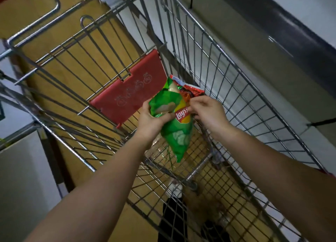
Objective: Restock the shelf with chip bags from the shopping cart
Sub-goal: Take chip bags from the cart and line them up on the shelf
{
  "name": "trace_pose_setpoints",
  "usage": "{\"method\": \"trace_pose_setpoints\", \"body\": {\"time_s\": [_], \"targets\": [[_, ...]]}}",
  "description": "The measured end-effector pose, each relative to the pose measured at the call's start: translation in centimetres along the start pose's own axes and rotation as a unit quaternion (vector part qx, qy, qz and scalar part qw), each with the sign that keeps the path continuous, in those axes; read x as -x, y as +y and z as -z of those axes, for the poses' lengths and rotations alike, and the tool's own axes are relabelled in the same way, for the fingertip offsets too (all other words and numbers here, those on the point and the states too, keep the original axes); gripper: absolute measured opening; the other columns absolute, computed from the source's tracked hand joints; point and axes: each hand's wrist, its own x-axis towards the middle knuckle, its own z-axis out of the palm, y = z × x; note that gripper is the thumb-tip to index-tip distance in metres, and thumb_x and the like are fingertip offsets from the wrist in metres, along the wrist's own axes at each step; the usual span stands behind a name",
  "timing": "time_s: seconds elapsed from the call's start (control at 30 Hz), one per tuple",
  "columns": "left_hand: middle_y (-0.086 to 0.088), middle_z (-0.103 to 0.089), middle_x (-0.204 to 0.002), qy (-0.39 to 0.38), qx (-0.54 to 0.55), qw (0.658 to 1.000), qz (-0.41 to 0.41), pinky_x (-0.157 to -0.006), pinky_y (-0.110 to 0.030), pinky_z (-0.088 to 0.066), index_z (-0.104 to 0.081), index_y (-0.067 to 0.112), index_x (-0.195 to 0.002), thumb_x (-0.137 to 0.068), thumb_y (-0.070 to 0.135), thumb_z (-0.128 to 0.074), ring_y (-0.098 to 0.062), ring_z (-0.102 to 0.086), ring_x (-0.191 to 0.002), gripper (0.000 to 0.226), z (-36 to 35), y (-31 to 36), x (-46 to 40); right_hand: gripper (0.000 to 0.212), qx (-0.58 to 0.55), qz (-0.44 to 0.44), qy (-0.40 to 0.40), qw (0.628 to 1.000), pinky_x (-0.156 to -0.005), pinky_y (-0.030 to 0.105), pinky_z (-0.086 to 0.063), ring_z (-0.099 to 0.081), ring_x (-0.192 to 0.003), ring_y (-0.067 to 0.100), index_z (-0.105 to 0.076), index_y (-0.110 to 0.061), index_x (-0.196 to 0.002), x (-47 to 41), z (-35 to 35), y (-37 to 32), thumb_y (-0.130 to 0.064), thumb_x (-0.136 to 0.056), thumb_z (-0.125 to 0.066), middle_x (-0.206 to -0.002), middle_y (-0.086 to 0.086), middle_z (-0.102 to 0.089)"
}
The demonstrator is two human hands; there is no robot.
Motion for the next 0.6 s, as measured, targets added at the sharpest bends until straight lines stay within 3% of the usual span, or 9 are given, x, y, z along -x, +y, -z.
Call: {"method": "trace_pose_setpoints", "body": {"time_s": [0.1, 0.23, 0.33, 0.47, 0.53, 0.6], "targets": [[-0.005, -0.064, -0.104, -0.041, 0.086, 0.995, 0.023, -0.079, -0.031, -0.054, -0.05, 0.009, -0.121, -0.078, -0.004, -0.065, -0.022, -0.063, -0.096, 0.047, -0.1, 1.1, 0.6, 0.013, 0.004, 0.021, 0.039, 0.999, -0.076, 0.025, -0.048, -0.058, -0.076, 0.009, -0.061, -0.018, -0.097, 0.2, 1.3, 0.1, -0.013, -0.085, -0.064, -0.08, -0.008, -0.059], [-0.004, -0.069, -0.09, -0.097, 0.172, 0.979, 0.055, -0.071, -0.032, -0.054, -0.056, 0.013, -0.111, -0.066, 0.007, -0.072, -0.02, -0.066, -0.083, 0.049, 0.3, 1.7, 0.7, 0.029, -0.031, 0.028, -0.022, 0.999, -0.078, 0.021, -0.047, -0.056, -0.084, 0.003, -0.057, -0.017, -0.114, 1.2, 2.4, -0.1, -0.023, -0.087, -0.064, -0.091, -0.01, -0.058], [-0.005, -0.07, -0.089, -0.111, 0.211, 0.969, 0.062, -0.068, -0.03, -0.057, -0.058, 0.012, -0.109, -0.067, 0.01, -0.07, -0.019, -0.067, -0.081, 0.043, 0.2, 1.8, 1.0, 0.04, -0.019, -0.012, -0.088, 0.996, -0.09, 0.037, -0.049, -0.062, -0.097, 0.016, -0.052, -0.023, -0.126, 1.6, 2.6, 0.1, -0.041, -0.09, -0.054, -0.108, -0.004, -0.062], [-0.005, -0.068, -0.087, -0.122, 0.201, 0.97, 0.057, -0.08, -0.035, -0.052, -0.058, 0.011, -0.102, -0.075, 0.018, -0.057, -0.022, -0.063, -0.085, 0.028, -0.4, 2.0, 1.7, 0.048, -0.023, -0.031, -0.123, 0.992, -0.096, 0.048, -0.047, -0.063, -0.103, 0.025, -0.047, -0.019, -0.132, 2.5, 2.3, 0.6, -0.045, -0.092, -0.047, -0.118, 0.006, -0.064], [-0.003, -0.073, -0.087, -0.135, 0.185, 0.972, 0.048, -0.08, -0.035, -0.054, -0.058, 0.012, -0.106, -0.07, 0.032, -0.071, -0.023, -0.066, -0.088, 0.044, -0.7, 1.9, 1.8, 0.043, -0.022, -0.009, -0.113, 0.993, -0.094, 0.045, -0.049, -0.064, -0.102, 0.023, -0.05, -0.018, -0.128, 2.6, 2.2, 0.8, -0.042, -0.092, -0.049, -0.115, 0.006, -0.065], [-0.003, -0.073, -0.097, -0.137, 0.166, 0.976, 0.043, -0.079, -0.034, -0.057, -0.055, 0.018, -0.115, -0.043, 0.048, -0.088, -0.022, -0.069, -0.093, 0.085, -0.9, 1.7, 1.6, 0.03, -0.036, 0.007, -0.105, 0.994, -0.088, 0.039, -0.052, -0.065, -0.097, 0.019, -0.052, -0.022, -0.119, 2.7, 2.2, 1.0, -0.036, -0.093, -0.049, -0.108, 0.003, -0.067]]}}
